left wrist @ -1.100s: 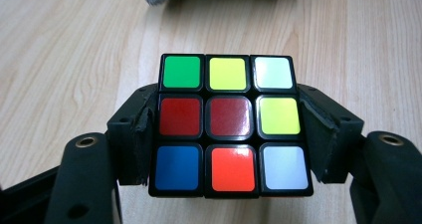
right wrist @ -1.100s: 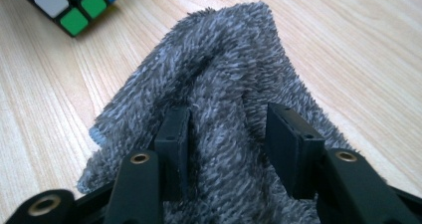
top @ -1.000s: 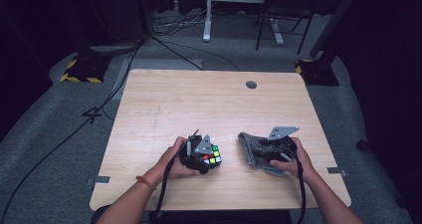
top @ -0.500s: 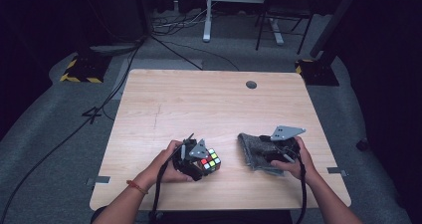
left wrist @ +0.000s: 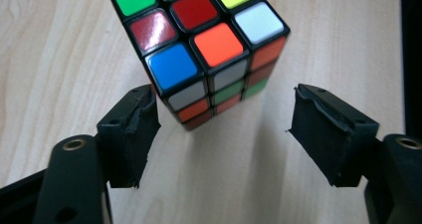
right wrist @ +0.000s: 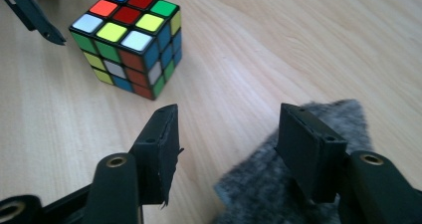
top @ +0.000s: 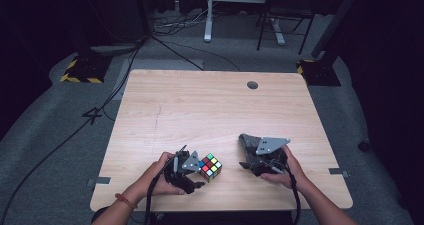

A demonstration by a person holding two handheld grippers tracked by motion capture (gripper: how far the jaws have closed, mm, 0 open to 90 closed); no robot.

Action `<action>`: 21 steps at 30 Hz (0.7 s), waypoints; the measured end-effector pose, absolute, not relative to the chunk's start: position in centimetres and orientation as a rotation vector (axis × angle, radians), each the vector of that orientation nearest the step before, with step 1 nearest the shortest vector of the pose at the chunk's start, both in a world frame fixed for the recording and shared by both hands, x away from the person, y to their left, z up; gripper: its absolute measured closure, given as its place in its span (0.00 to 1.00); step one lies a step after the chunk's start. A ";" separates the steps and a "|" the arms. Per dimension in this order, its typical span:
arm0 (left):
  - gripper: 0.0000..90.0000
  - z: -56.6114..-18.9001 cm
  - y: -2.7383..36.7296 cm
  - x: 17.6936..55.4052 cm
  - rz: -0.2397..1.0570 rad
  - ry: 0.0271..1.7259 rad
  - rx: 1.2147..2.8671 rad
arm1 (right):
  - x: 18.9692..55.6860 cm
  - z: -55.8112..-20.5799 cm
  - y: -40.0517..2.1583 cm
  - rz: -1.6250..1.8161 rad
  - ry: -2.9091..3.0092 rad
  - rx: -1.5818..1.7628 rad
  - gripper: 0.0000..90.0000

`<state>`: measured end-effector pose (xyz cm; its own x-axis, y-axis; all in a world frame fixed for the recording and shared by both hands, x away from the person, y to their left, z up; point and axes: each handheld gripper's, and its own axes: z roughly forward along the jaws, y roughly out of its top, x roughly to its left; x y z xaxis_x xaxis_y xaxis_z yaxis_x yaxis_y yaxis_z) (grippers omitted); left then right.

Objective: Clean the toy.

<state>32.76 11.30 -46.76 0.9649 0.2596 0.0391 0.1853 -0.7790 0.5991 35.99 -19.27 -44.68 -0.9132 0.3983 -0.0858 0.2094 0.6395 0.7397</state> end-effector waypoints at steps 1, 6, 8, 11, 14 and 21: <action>0.31 -46.8 11.3 32.5 0.145 0.304 2.492 | 35.9 -44.8 -19.0 1.131 2.626 0.485 0.47; 0.32 -46.8 10.8 31.0 0.096 0.252 2.488 | 35.7 -45.7 -18.2 1.119 2.667 0.458 0.46; 0.32 -46.8 10.4 30.7 0.080 0.235 2.486 | 35.7 -46.0 -18.0 1.118 2.678 0.450 0.46; 0.32 -46.8 9.6 30.3 0.057 0.211 2.482 | 35.6 -46.4 -17.8 1.108 2.699 0.428 0.46; 0.31 -46.9 8.9 30.1 0.053 0.204 2.479 | 35.5 -46.6 -17.6 1.119 2.715 0.403 0.45; 0.25 -47.2 9.0 31.0 0.117 0.265 2.481 | 35.4 -47.1 -17.2 1.109 2.726 0.365 0.45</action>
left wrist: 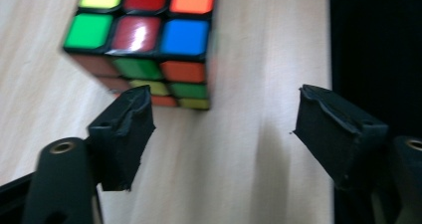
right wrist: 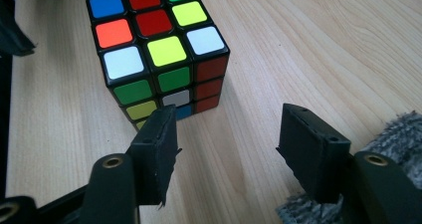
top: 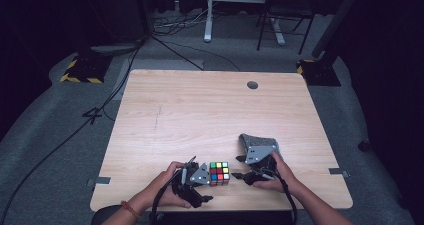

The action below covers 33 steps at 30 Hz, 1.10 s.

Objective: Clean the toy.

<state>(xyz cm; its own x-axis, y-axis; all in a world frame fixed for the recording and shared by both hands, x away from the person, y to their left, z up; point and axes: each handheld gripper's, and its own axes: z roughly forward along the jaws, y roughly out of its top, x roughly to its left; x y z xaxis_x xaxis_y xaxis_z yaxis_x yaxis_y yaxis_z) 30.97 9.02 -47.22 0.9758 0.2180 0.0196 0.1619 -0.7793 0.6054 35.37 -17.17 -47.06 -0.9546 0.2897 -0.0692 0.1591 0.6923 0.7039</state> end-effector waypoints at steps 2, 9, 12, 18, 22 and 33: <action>0.22 -47.4 9.2 31.5 0.115 0.290 2.489 | 35.5 -47.3 -16.9 1.095 2.731 0.361 0.45; 0.18 -47.9 8.0 33.8 0.097 0.271 2.465 | 35.6 -47.8 -16.4 1.078 2.743 0.346 0.45; 0.18 -48.0 7.1 34.5 0.086 0.252 2.471 | 35.7 -48.0 -16.1 1.065 2.739 0.338 0.45; 0.18 -48.3 5.8 35.1 0.021 0.185 2.477 | 35.7 -47.9 -16.2 1.098 2.722 0.338 0.45; 0.28 -48.1 5.2 35.0 0.044 0.143 2.486 | 35.5 -47.7 -16.2 1.120 2.712 0.321 0.45; 0.36 -47.2 4.4 35.1 0.074 0.077 2.462 | 35.0 -46.8 -16.4 1.152 2.662 0.296 0.46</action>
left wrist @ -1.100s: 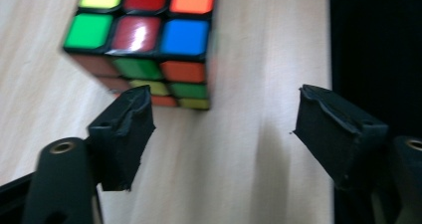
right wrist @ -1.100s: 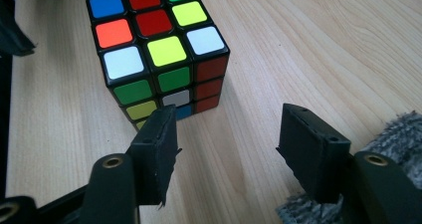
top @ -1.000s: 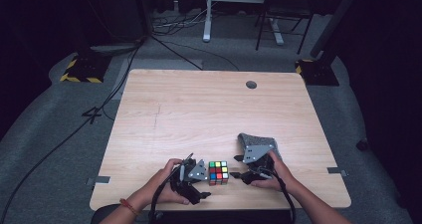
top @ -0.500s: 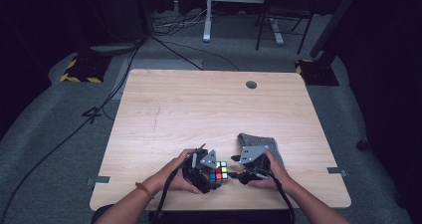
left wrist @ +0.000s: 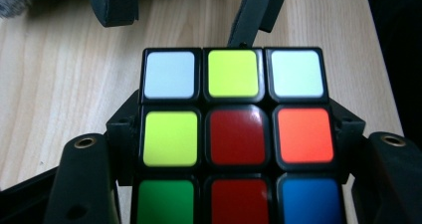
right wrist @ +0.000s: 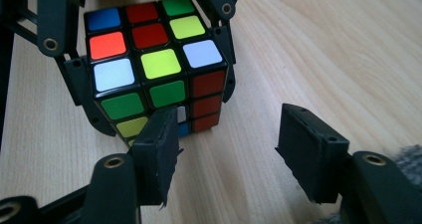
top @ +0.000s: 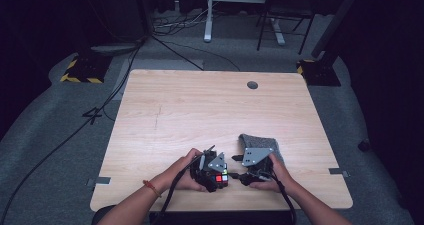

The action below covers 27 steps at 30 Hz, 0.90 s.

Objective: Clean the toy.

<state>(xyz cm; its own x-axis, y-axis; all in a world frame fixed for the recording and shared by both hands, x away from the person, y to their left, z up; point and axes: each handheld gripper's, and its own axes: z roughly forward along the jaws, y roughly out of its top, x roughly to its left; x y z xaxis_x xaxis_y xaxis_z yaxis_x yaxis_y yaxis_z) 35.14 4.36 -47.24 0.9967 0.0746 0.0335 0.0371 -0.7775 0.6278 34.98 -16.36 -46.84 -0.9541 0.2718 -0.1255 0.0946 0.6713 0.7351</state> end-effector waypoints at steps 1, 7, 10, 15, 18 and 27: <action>0.36 -47.1 4.3 35.2 0.066 0.081 2.452 | 34.9 -46.6 -16.5 1.170 2.648 0.298 0.47; 0.36 -46.4 3.9 35.3 0.103 0.064 2.436 | 34.7 -45.6 -16.6 1.203 2.604 0.302 0.48; 0.36 -46.3 3.4 35.1 0.136 0.032 2.436 | 34.4 -44.9 -16.6 1.274 2.584 0.296 0.48; 0.36 -45.9 3.4 34.9 0.183 0.007 2.395 | 34.0 -43.9 -16.5 1.256 2.543 0.265 0.47; 0.37 -45.6 4.2 35.1 0.191 0.025 2.321 | 34.3 -43.5 -17.0 1.255 2.525 0.301 0.47; 0.37 -45.9 6.2 35.3 0.169 0.062 2.282 | 35.2 -45.3 -17.9 1.076 2.636 0.368 0.48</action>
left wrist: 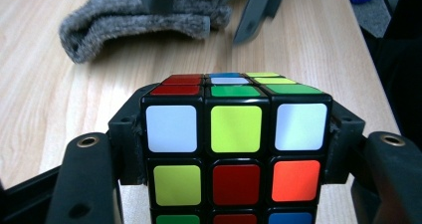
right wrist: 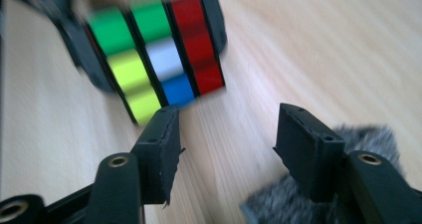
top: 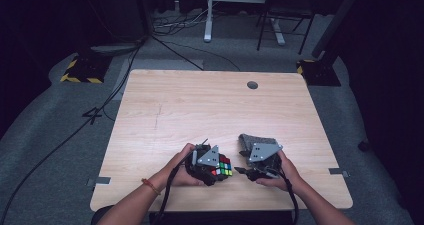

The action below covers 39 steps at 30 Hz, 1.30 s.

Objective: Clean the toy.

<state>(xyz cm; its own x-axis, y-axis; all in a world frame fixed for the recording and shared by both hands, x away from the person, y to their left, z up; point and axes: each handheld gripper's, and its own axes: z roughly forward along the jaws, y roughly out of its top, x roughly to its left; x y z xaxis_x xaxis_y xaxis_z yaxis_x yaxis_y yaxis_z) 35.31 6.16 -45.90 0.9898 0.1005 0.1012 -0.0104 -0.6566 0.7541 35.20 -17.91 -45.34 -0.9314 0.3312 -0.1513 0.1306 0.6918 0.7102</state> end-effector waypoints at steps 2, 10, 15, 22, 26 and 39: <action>0.37 -45.6 6.2 35.2 0.155 0.064 2.255 | 35.6 -46.1 -17.9 1.067 2.691 0.385 0.49; 0.37 -46.4 5.6 35.2 0.099 0.046 2.254 | 35.8 -47.0 -17.5 1.175 2.740 0.378 0.61; 0.36 -46.6 5.9 35.4 0.090 0.047 2.248 | 35.6 -47.0 -17.7 1.179 2.727 0.364 0.61; 0.36 -47.1 6.3 35.7 0.101 0.082 2.294 | 35.4 -45.8 -18.3 1.269 2.670 0.370 0.56; 0.37 -47.6 6.0 35.8 0.108 0.077 2.327 | 35.1 -45.4 -17.8 1.206 2.654 0.325 0.56; 0.28 -48.2 7.6 36.4 0.112 0.175 2.386 | 37.7 -43.7 -22.5 1.072 2.541 0.547 0.50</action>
